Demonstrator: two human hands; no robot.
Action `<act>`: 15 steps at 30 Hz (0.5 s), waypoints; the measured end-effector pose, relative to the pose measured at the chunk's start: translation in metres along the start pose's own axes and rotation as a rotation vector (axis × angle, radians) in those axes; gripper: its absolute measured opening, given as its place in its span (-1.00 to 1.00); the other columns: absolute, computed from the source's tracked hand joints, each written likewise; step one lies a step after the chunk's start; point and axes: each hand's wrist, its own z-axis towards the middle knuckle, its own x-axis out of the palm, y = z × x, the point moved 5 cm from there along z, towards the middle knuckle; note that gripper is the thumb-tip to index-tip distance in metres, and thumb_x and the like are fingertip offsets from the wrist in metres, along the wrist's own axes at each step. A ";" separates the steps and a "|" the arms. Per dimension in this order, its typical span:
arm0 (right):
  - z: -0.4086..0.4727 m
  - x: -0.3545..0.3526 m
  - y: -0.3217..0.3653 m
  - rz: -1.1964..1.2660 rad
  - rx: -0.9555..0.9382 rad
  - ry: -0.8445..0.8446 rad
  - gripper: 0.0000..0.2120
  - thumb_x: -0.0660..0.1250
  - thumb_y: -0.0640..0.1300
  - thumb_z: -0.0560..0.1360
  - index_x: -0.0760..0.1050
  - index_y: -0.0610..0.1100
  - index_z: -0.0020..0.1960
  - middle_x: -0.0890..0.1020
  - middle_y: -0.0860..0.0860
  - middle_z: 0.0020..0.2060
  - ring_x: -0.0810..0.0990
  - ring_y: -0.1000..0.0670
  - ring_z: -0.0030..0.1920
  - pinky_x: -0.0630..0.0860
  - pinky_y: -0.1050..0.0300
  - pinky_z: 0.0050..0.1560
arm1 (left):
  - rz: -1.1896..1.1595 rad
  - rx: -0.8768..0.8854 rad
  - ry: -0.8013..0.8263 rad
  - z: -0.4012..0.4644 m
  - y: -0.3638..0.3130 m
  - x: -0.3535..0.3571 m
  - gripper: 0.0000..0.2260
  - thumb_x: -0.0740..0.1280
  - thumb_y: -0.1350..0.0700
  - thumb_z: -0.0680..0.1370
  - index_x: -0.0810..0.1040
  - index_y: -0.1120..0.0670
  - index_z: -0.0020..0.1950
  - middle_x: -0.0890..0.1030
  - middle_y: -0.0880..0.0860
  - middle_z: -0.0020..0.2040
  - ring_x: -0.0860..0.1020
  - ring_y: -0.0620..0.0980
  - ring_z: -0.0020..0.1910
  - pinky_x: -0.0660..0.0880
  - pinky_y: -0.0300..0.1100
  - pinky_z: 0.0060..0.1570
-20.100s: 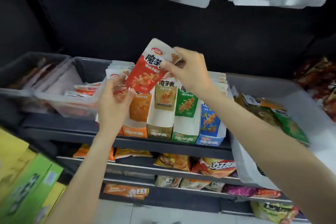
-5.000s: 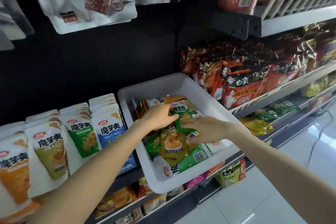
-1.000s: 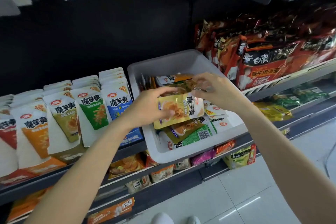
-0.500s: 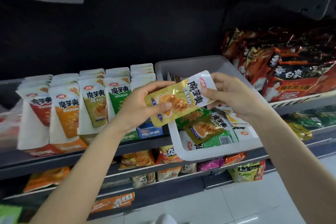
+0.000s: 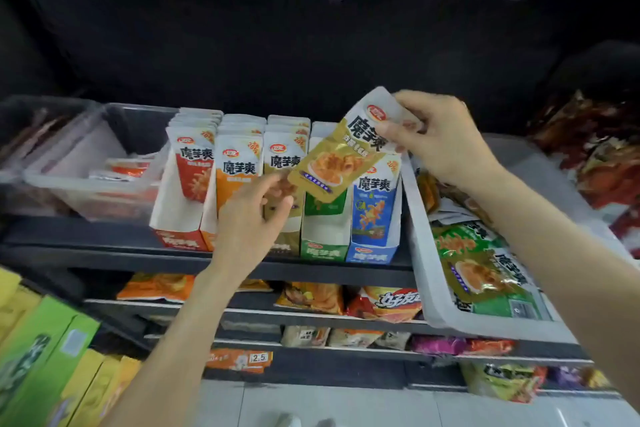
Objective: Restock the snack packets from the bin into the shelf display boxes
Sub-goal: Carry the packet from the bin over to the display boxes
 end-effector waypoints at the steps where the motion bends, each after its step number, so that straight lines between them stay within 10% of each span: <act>1: 0.009 0.010 0.008 -0.070 -0.052 -0.011 -0.92 0.35 -0.13 0.52 0.52 0.04 -0.11 0.57 0.19 -0.35 0.53 0.18 -0.30 0.40 0.28 -0.25 | 0.150 -0.003 -0.040 0.000 0.014 -0.006 -0.68 0.33 0.06 0.55 0.48 0.01 0.31 0.60 -0.09 0.11 0.48 -0.16 0.06 0.36 -0.35 0.02; 8: 0.052 0.079 0.051 -0.493 -0.247 0.018 -0.79 0.25 -0.08 0.56 0.52 -0.02 0.17 0.64 -0.08 -0.15 0.58 -0.21 -0.09 0.46 -0.03 -0.10 | 0.346 -0.041 0.006 -0.004 0.052 -0.014 -0.58 0.35 -0.08 0.51 0.42 -0.02 0.34 0.52 0.02 0.24 0.43 0.07 0.23 0.41 -0.07 0.15; 15: 0.065 0.133 0.034 -0.696 -0.161 0.299 -0.92 0.28 -0.11 0.54 0.49 -0.08 0.01 0.49 -0.06 -0.20 0.55 -0.28 -0.05 0.35 0.02 -0.19 | 0.249 0.010 0.038 -0.001 0.058 -0.019 -0.64 0.34 -0.03 0.54 0.46 -0.06 0.33 0.61 -0.09 0.10 0.55 -0.07 0.06 0.55 -0.09 0.03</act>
